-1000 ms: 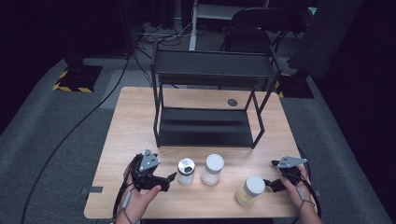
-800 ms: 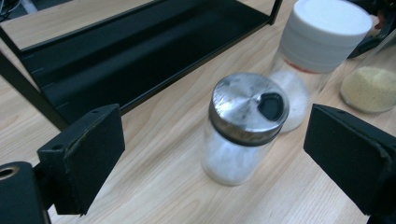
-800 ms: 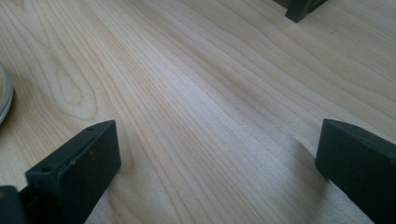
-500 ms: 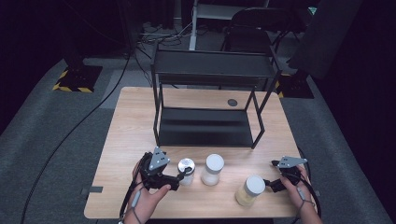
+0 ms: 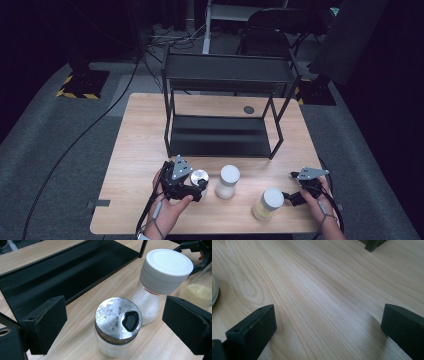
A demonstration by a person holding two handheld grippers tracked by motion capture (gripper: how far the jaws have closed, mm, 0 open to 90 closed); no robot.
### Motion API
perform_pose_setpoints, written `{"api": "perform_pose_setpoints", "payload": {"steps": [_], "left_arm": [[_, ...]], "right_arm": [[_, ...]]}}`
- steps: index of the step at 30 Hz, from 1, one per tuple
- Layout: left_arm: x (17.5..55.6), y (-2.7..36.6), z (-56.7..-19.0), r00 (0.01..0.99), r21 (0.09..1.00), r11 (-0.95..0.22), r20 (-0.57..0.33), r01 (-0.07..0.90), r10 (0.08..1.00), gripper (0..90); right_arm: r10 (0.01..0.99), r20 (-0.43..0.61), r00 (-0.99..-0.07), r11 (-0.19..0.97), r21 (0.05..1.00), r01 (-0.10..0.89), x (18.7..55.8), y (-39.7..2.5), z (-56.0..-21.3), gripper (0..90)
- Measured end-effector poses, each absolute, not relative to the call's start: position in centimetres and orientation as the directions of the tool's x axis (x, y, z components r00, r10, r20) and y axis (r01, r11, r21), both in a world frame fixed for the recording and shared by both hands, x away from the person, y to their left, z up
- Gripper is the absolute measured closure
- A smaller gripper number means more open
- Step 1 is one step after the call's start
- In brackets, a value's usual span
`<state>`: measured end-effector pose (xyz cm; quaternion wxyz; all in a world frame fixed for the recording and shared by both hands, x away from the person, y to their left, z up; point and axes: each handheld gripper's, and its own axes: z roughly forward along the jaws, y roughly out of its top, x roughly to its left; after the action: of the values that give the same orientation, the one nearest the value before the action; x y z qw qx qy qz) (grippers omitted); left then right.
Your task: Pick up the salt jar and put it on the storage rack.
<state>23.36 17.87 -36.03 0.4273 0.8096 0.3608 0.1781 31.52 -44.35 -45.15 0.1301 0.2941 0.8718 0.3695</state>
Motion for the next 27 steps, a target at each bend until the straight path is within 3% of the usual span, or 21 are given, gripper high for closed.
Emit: {"api": "perform_pose_setpoints", "payload": {"steps": [27], "left_arm": [[24.2, 16.2, -40.2, 0.642, 0.804, -0.35, -0.05, 0.48, 0.765, 6.7]], "right_arm": [[0.609, -0.009, -0.793, 0.554, 0.721, 0.417, 31.5, -44.4, -45.1, 0.0]]}}
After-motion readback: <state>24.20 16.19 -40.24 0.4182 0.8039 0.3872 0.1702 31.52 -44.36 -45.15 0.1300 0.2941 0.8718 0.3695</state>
